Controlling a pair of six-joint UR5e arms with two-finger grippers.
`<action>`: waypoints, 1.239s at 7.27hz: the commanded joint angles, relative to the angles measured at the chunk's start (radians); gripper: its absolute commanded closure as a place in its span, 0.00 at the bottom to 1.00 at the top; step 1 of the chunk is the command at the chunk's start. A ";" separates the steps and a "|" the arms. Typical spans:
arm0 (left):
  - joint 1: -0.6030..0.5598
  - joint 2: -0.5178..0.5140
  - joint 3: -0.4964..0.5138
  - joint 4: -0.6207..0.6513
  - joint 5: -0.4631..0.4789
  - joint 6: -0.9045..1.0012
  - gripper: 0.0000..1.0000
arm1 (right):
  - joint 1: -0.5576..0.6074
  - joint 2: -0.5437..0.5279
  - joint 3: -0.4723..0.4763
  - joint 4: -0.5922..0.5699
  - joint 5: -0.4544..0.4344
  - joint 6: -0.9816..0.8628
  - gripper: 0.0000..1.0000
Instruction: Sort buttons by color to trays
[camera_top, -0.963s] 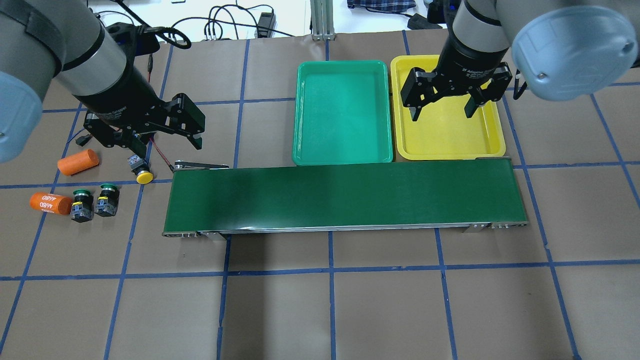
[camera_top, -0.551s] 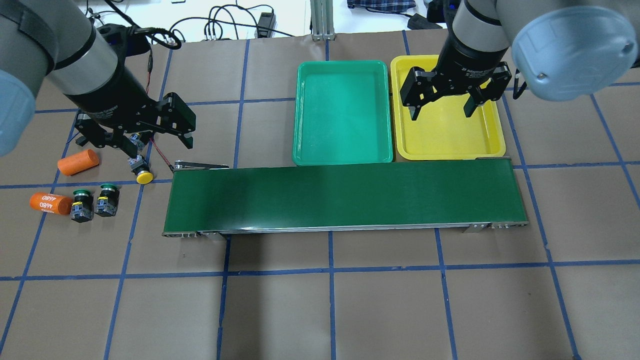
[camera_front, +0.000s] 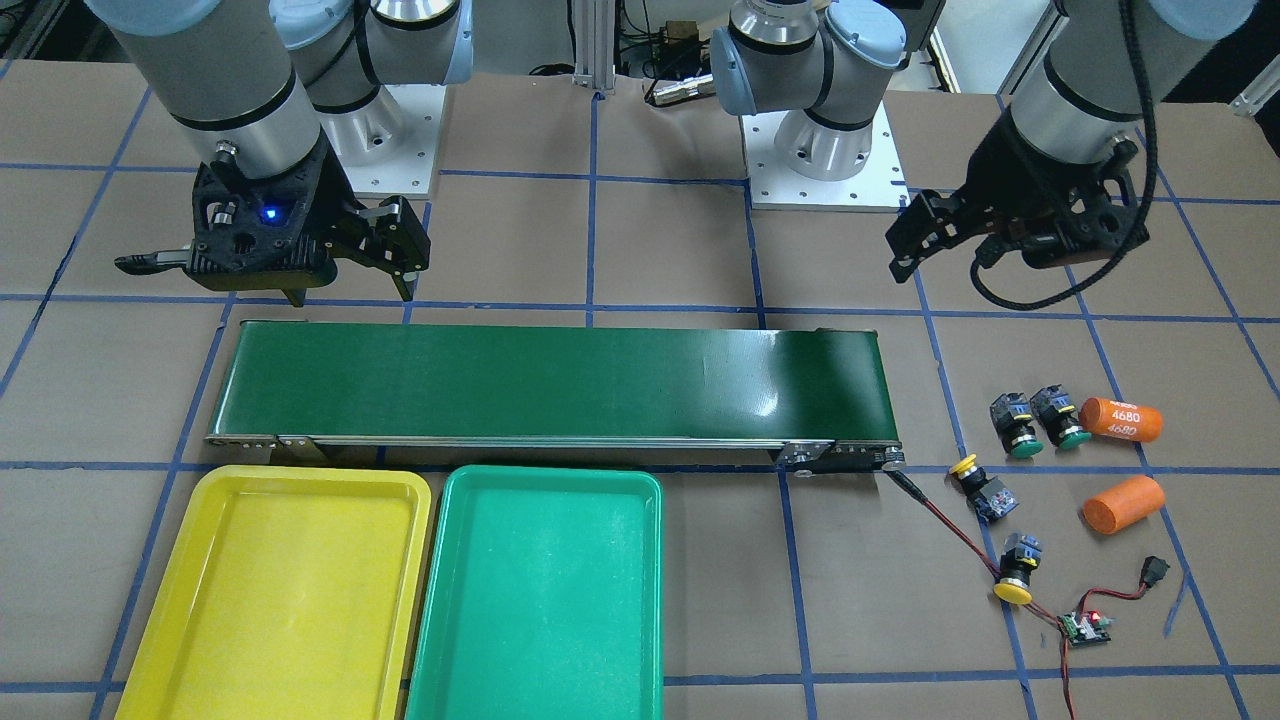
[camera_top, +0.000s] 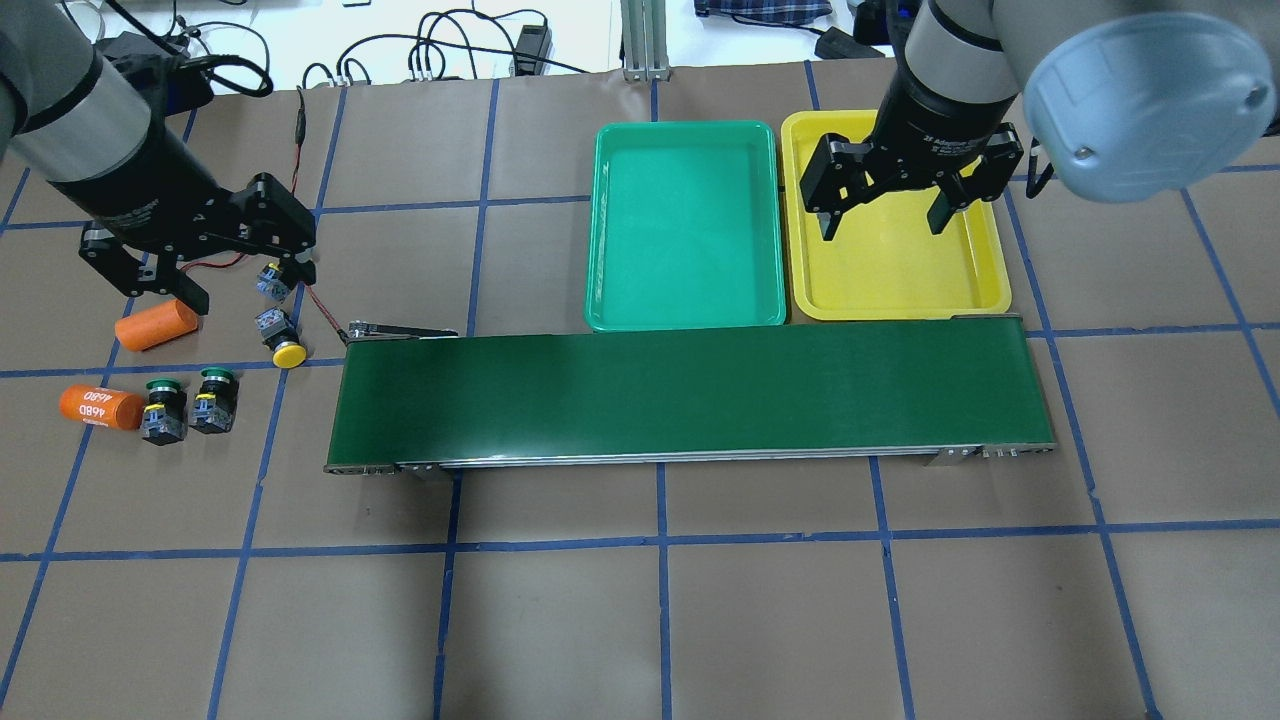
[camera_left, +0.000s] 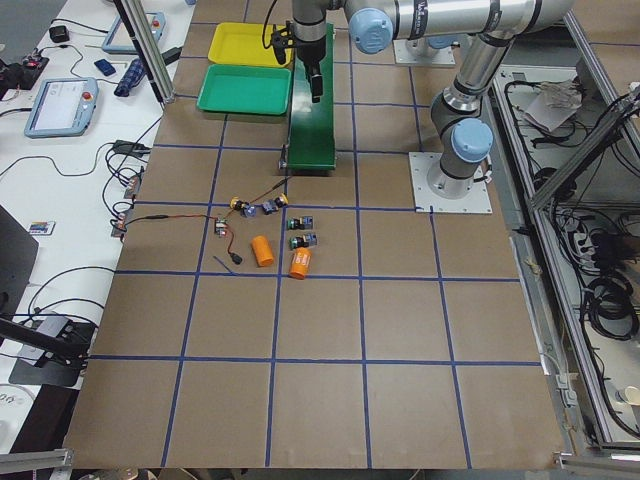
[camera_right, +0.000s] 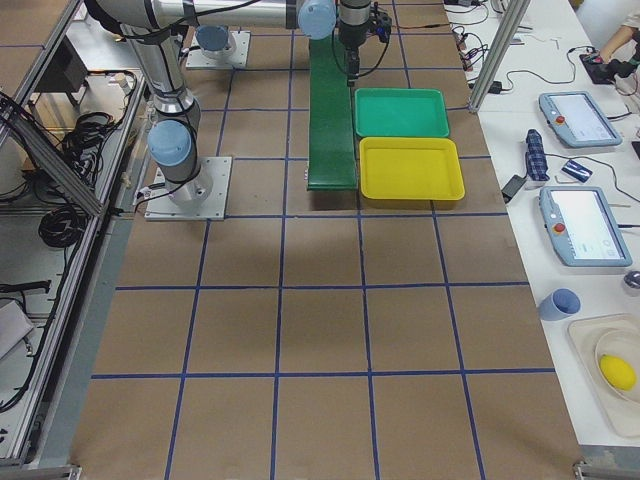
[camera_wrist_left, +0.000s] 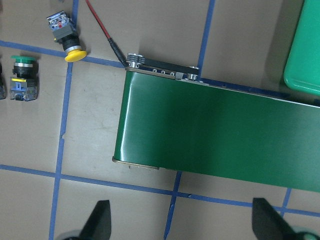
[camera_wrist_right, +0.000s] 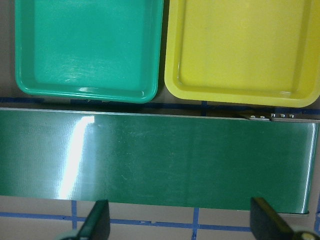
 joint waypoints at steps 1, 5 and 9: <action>0.137 -0.086 -0.001 0.150 0.000 0.107 0.00 | 0.000 0.001 0.000 -0.001 0.001 -0.002 0.00; 0.330 -0.302 0.000 0.397 0.000 0.256 0.00 | 0.000 0.008 0.000 0.000 0.000 -0.002 0.00; 0.372 -0.506 0.023 0.631 0.017 0.369 0.00 | 0.000 0.008 0.000 0.002 0.000 -0.002 0.00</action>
